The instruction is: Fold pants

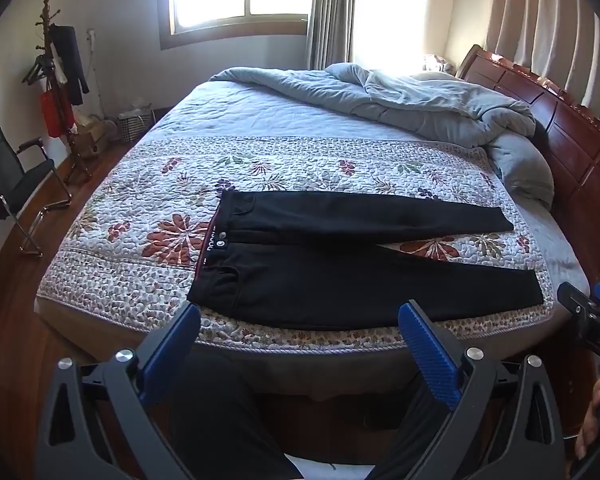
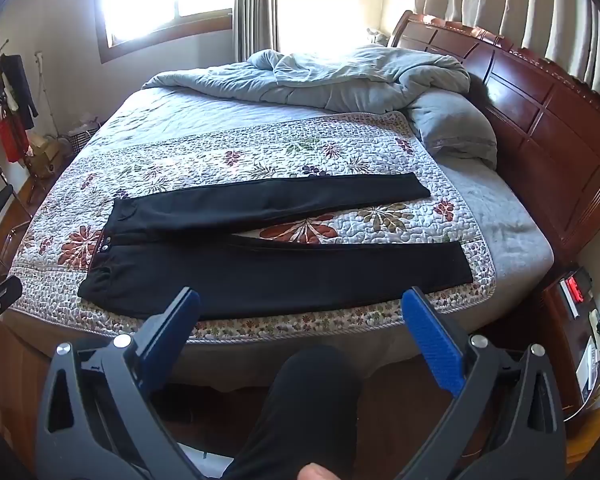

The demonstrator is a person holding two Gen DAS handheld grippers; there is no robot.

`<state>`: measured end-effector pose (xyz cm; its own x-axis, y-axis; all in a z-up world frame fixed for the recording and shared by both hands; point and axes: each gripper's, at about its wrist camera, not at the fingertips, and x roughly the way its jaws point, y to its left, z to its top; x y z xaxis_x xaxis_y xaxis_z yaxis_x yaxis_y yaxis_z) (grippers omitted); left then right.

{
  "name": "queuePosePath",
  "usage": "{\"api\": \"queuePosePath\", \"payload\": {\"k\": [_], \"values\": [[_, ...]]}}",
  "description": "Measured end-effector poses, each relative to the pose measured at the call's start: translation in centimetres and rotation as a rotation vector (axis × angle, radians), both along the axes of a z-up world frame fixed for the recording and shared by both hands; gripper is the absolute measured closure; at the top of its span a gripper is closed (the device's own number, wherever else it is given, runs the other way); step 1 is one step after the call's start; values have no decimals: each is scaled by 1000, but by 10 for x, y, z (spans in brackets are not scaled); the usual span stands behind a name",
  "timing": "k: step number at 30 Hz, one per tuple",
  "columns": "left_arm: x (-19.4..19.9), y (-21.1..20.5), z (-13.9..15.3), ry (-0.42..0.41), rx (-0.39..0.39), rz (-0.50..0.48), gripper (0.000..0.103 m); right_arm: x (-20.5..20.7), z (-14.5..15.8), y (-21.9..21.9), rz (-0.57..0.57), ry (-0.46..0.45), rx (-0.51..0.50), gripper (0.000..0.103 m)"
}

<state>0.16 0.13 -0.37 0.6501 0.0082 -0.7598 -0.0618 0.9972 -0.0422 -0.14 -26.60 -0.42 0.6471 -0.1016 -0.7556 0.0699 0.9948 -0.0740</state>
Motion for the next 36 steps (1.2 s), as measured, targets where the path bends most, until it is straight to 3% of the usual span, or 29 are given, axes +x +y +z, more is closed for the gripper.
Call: {"api": "queuePosePath", "payload": {"k": [36], "values": [[-1, 6, -2, 8, -1, 8, 4, 1, -5, -5, -3, 5, 2, 2]]}}
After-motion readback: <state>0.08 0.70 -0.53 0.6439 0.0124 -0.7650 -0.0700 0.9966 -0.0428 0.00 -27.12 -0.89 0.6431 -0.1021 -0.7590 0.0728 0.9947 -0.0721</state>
